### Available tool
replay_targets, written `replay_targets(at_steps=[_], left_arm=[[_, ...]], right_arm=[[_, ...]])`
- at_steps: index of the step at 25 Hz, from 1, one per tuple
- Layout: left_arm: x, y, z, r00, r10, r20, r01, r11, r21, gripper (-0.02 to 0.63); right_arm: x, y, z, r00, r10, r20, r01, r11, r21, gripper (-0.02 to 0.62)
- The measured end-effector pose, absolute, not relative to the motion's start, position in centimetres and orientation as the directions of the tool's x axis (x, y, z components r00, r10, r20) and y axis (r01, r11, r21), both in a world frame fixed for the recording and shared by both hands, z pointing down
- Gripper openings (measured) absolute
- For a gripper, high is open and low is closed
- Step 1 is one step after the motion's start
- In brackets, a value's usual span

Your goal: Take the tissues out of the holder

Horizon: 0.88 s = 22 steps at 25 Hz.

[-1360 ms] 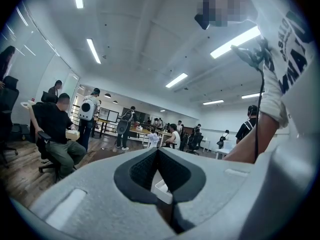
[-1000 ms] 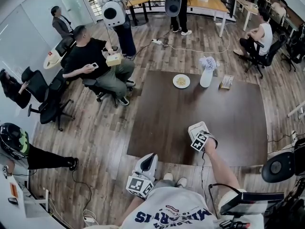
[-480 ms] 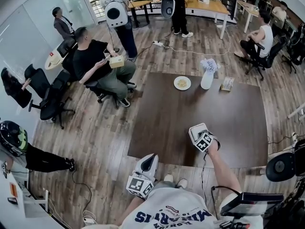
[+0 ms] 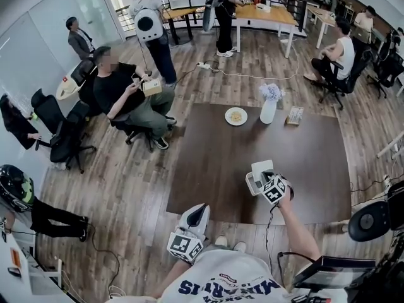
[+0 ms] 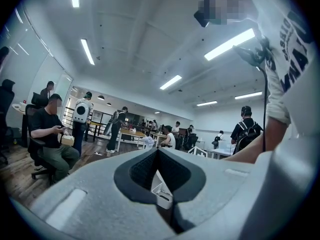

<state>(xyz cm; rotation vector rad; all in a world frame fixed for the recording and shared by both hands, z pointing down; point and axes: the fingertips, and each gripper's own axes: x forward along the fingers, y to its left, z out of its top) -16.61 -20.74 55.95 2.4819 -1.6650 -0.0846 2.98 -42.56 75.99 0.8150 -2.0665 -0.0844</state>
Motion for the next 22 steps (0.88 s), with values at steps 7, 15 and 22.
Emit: replay_targets(at_steps=[7, 15, 22], left_arm=[[-14.6, -20.8, 55.4, 0.425, -0.905, 0.023, -0.896, -0.418, 0.148, 0.004], [-12.7, -21.4, 53.9, 0.469, -0.883, -0.009, -0.877, -0.467, 0.112, 0.003], [-10.4, -20.9, 53.1, 0.499, -0.867, -0.017, -0.861, -0.497, 0.106, 0.005]], right_arm=[[3.1, -40.2, 63.0, -0.501, -0.695, 0.515, -0.581, 0.712, 0.395, 0.003], [4.0, -35.8, 50.1, -0.565, -0.793, 0.227, -0.681, 0.604, 0.415, 0.004], [5.2, -34.9, 49.3, -0.561, -0.798, 0.220, -0.688, 0.597, 0.413, 0.005]])
